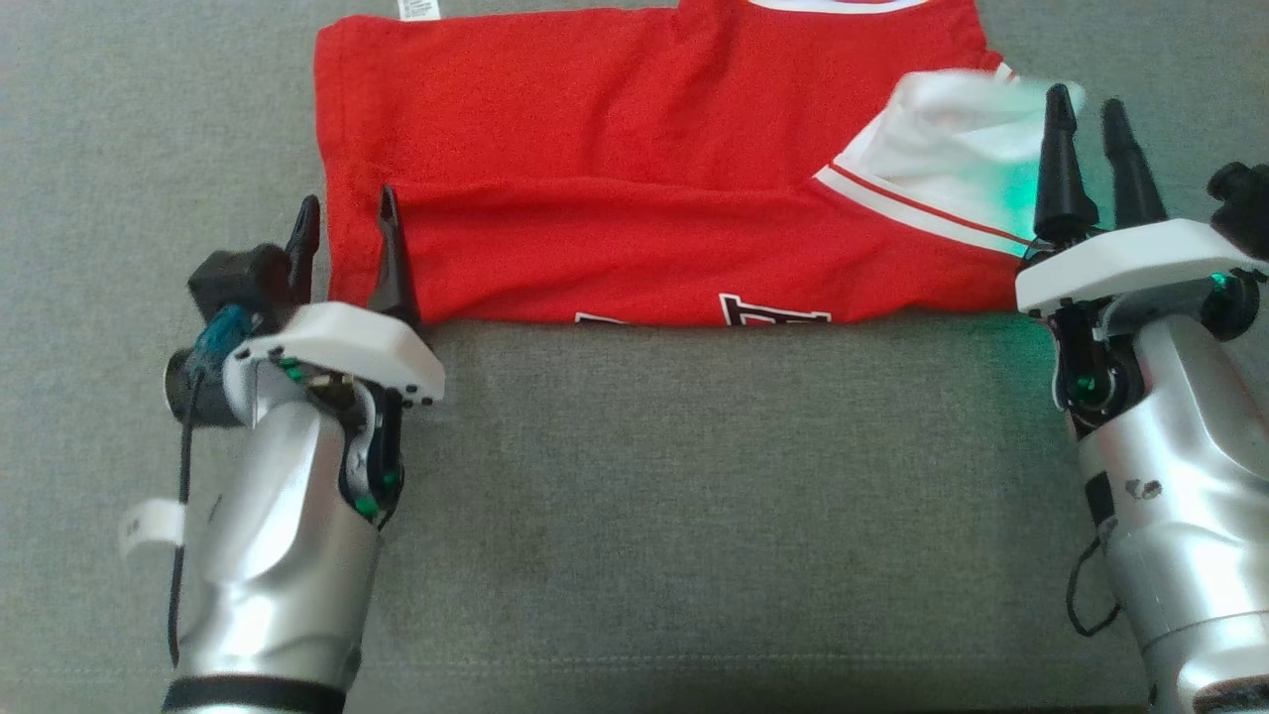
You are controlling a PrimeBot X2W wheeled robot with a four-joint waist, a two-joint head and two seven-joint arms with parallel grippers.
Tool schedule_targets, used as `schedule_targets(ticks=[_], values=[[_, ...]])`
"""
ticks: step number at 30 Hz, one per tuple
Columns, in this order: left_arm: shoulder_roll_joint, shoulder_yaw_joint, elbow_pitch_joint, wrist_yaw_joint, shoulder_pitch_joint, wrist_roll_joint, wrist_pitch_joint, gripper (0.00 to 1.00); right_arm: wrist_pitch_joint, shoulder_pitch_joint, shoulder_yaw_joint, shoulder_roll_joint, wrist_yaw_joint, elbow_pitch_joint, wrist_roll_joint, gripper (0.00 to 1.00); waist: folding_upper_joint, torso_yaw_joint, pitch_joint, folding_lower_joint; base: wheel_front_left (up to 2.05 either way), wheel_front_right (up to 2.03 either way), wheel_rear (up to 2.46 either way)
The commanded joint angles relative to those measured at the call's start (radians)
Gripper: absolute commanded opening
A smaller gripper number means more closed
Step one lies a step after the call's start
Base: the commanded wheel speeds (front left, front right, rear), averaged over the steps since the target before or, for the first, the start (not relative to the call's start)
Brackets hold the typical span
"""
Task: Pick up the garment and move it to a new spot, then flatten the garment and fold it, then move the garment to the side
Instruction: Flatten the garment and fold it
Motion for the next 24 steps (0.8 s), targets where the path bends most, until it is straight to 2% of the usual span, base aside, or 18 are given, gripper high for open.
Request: schedule_targets(ticks=[1,5,10,13,20,21,22,23,24], values=[[0.021,0.029,-0.061,0.013,0.023,-0.023,-0.012,1.00,-0.029,-0.008,0.017,0.004,0.006,-0.030,-0.006,1.00,0.0000,-0.007,0.001,0.0000,0.00,0.00,0.00],[0.021,0.028,-0.118,0.021,0.106,-0.070,-0.012,1.00,-0.050,0.046,0.006,0.011,0.006,-0.052,-0.003,1.00,0.0000,-0.018,-0.011,0.0000,0.00,0.00,0.00],[0.021,0.017,-0.116,0.042,0.161,-0.087,-0.012,1.00,-0.053,0.120,-0.012,0.014,0.006,-0.071,-0.014,1.00,0.0000,-0.023,-0.022,0.0000,0.00,0.00,0.00],[0.021,0.026,-0.093,0.063,0.168,-0.083,-0.012,1.00,-0.053,0.165,-0.026,0.015,0.006,-0.080,-0.038,1.00,0.0000,-0.029,-0.024,0.0000,0.00,0.00,0.00],[0.021,-0.008,0.042,0.041,0.148,-0.125,-0.012,1.00,-0.053,0.203,-0.021,0.025,0.006,-0.039,-0.113,1.00,0.0000,-0.044,-0.035,0.0000,0.00,0.00,0.00],[0.021,-0.013,0.054,0.039,0.144,-0.132,-0.012,0.79,-0.053,0.202,-0.017,0.027,0.006,-0.031,-0.121,1.00,0.0000,-0.045,-0.035,0.0000,0.00,0.00,0.00],[0.021,-0.018,0.064,0.037,0.140,-0.138,-0.012,0.29,-0.053,0.199,-0.015,0.031,0.006,-0.024,-0.127,1.00,0.0000,-0.045,-0.035,0.0000,0.00,0.00,0.00],[0.021,-0.025,0.076,0.033,0.136,-0.141,-0.012,0.00,-0.053,0.196,-0.011,0.034,0.006,-0.016,-0.135,1.00,0.0000,-0.044,-0.035,0.0000,0.00,0.00,0.00],[0.021,-0.032,0.087,0.028,0.132,-0.146,-0.012,0.00,-0.051,0.192,-0.003,0.036,0.006,-0.007,-0.145,1.00,0.0000,-0.043,-0.035,0.0000,0.00,0.00,0.00]])
